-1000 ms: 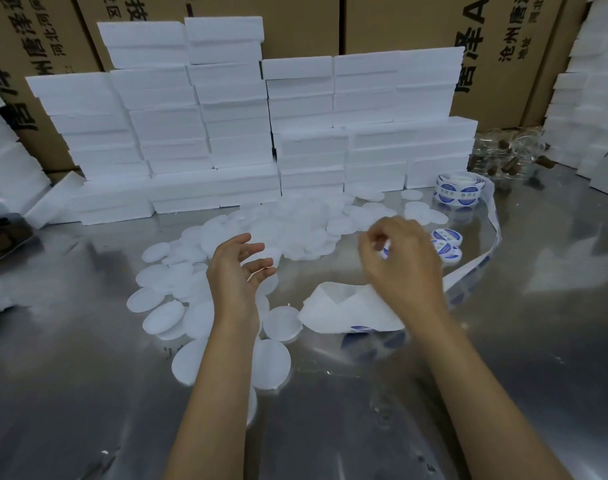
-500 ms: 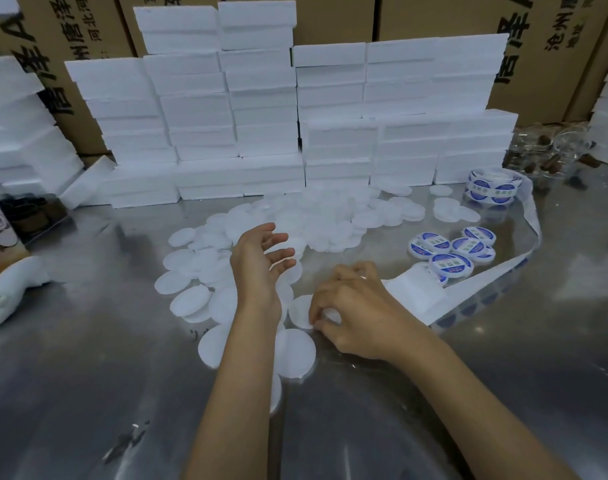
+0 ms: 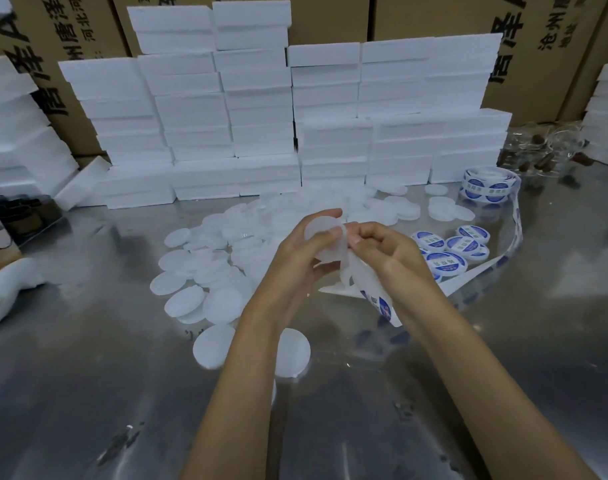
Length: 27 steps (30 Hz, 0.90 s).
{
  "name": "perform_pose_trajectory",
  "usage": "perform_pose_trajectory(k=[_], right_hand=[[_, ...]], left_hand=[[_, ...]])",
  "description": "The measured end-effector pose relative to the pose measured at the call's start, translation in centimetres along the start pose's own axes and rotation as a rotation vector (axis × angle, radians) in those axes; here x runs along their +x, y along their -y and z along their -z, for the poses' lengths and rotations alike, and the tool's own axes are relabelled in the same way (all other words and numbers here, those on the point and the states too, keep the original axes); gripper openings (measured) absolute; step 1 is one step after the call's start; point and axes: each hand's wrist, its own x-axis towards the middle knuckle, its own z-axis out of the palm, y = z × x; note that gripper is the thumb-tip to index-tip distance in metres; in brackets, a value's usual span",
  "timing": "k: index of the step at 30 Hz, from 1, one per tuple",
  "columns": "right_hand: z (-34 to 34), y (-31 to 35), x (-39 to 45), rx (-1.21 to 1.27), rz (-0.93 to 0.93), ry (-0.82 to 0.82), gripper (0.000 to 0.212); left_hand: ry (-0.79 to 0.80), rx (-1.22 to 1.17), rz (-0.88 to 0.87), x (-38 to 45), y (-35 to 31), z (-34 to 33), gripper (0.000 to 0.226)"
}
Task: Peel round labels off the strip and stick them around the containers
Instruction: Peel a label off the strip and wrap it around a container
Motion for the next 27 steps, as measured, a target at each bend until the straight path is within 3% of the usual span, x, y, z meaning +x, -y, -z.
perform_pose_trajectory(k=[7, 12, 17, 20, 24, 27], right_hand=[[1.1, -0.1, 0.6, 0.12, -0.052, -0.094, 0.013], [3.4, 0.2, 1.1, -0.268, 0.163, -0.211, 0.002], [4.9, -0.8, -0.5, -0.786, 0.216, 0.023, 0.02], [4.8, -1.3, -0.9, -1.029, 0.257, 0.104, 0.016], [4.4, -1.2, -0.8, -0.95, 0.174, 0.092, 0.013], [4.4, -1.3, -0.8, -0.827, 0.073, 0.052, 0.019]], left_hand=[[-0.068, 0.001, -0.053, 0.5, 0.7, -0.3, 0.023], [-0.207, 0.015, -0.033, 0.7, 1.0, 0.3, 0.021], [-0.298, 0.086, -0.032, 0.9, 1.5, 0.5, 0.023], [-0.357, 0.105, -0.025, 0.9, 1.6, 0.7, 0.026], [-0.435, 0.14, -0.062, 0.9, 1.5, 0.4, 0.025], [-0.422, 0.18, -0.266, 0.6, 0.9, 0.3, 0.024]])
